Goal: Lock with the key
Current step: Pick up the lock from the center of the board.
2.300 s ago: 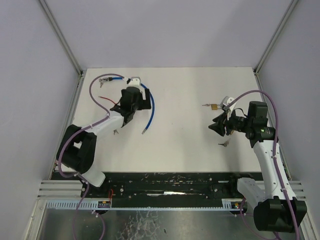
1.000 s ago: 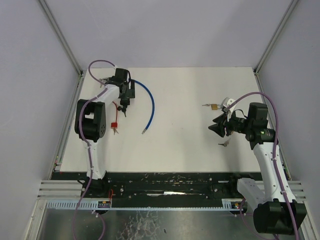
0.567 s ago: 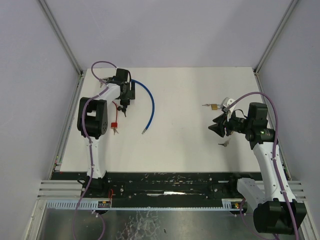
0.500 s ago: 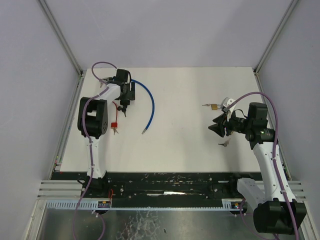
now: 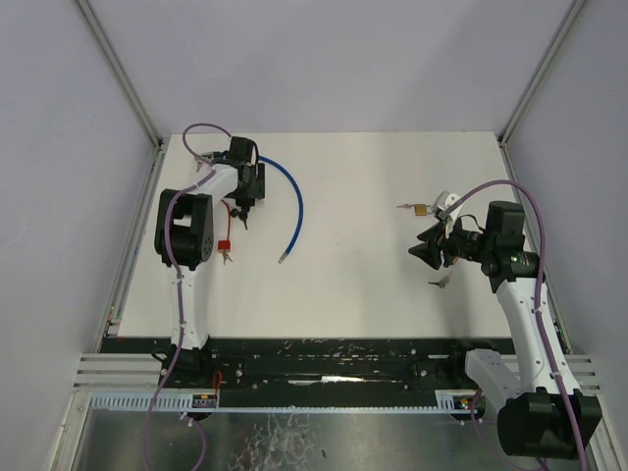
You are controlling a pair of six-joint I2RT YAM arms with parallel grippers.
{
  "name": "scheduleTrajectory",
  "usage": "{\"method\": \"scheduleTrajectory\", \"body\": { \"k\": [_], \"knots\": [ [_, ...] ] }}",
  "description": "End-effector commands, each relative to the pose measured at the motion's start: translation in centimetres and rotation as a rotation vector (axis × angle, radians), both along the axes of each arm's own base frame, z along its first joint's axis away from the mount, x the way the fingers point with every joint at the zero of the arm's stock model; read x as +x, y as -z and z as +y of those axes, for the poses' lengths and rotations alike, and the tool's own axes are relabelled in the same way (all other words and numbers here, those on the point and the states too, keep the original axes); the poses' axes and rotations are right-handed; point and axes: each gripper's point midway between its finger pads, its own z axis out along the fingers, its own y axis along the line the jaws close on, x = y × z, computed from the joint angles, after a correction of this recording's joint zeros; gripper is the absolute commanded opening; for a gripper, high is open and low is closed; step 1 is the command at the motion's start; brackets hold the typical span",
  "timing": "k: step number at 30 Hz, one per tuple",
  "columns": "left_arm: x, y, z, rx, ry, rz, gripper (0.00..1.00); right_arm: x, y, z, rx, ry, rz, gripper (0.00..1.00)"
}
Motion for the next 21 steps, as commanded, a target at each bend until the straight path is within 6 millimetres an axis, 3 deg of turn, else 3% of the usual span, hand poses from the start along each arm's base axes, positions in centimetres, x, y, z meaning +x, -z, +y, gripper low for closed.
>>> {"method": "scheduleTrajectory", "body": {
  "k": [1,4,9,12,14,21],
  "knots": [
    [0.2,0.4,0.0,-0.01,0.007,0.018,0.67,0.1,-0.6,0.3,0.014,-0.021,-0.027,0.5],
    [0.3,0.3,-0.2,-0.016,0.005,0.017,0.61,0.1,-0.6,0.3,0.015,-0.023,-0.026,0.5],
    [0.3,0.3,-0.4,-0.028,0.013,0.023,0.44,0.0,-0.6,0.3,0.016,-0.024,-0.026,0.51],
    [0.5,-0.4,-0.5,-0.035,0.012,0.011,0.12,0.0,-0.6,0.3,0.014,-0.023,-0.028,0.5],
    [0.9,-1.4,-0.7,-0.048,0.016,-0.01,0.01,0.0,-0.6,0.3,0.015,-0.025,-0.025,0.5],
    [1.8,-8.2,-2.1,-0.128,0.031,-0.15,0.0,-0.2,-0.9,0.4,0.021,-0.033,-0.032,0.5]
  ]
}}
